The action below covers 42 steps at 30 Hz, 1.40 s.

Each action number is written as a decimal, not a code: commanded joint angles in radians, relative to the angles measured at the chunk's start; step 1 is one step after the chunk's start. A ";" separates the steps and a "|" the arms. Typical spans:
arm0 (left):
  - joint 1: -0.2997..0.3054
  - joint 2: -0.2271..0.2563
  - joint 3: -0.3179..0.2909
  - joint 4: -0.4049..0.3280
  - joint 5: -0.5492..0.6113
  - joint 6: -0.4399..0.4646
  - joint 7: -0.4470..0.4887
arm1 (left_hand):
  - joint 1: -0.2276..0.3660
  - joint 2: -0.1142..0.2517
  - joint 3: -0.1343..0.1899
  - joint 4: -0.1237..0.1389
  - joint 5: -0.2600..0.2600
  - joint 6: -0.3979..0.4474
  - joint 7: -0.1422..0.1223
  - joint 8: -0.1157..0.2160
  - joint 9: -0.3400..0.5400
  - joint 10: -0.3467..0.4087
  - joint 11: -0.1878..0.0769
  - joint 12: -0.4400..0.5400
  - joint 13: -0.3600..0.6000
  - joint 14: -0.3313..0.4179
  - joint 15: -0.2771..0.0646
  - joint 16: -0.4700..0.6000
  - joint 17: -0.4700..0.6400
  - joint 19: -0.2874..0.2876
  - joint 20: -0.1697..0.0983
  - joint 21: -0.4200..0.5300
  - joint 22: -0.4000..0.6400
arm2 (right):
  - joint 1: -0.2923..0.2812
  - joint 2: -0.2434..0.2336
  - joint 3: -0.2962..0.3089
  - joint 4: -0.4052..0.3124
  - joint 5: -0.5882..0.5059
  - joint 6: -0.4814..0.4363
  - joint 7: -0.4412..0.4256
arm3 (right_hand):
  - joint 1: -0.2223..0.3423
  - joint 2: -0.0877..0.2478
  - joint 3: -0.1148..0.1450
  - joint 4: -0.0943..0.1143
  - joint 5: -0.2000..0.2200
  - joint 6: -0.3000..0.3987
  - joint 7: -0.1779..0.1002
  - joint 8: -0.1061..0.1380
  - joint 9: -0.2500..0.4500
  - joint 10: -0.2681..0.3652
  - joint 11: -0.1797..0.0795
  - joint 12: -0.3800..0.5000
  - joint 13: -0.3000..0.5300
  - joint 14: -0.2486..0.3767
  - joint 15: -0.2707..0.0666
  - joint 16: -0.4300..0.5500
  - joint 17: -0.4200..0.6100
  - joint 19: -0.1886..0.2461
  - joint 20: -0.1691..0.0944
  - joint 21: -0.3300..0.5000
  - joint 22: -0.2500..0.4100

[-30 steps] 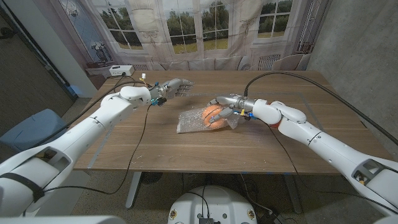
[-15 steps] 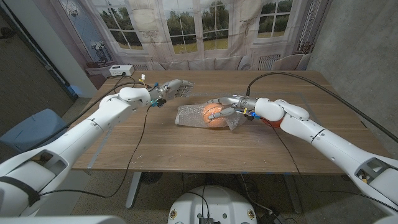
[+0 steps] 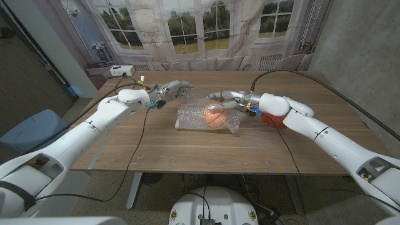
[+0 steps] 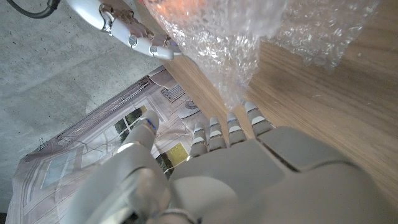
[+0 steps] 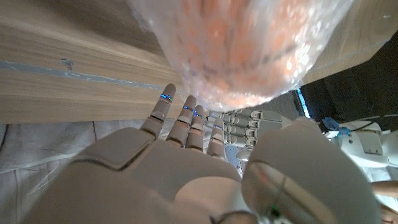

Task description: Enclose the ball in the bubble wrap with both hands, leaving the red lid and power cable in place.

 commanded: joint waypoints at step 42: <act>0.337 -0.064 -0.234 -0.018 -0.196 -0.423 0.211 | -0.065 0.012 -0.037 0.027 -0.013 -0.154 -0.124 -0.012 -0.006 -0.121 -0.041 -0.017 -0.007 -0.130 -0.029 -0.005 0.003 -0.025 -0.047 -0.027 0.001 | -0.011 0.236 0.217 0.249 0.771 0.009 -0.195 | -0.080 0.155 -0.006 -0.036 0.005 0.067 0.003 0.014 -0.004 -0.156 -0.009 0.003 -0.060 -0.304 0.004 -0.015 -0.148 -0.179 -0.054 -0.197 0.001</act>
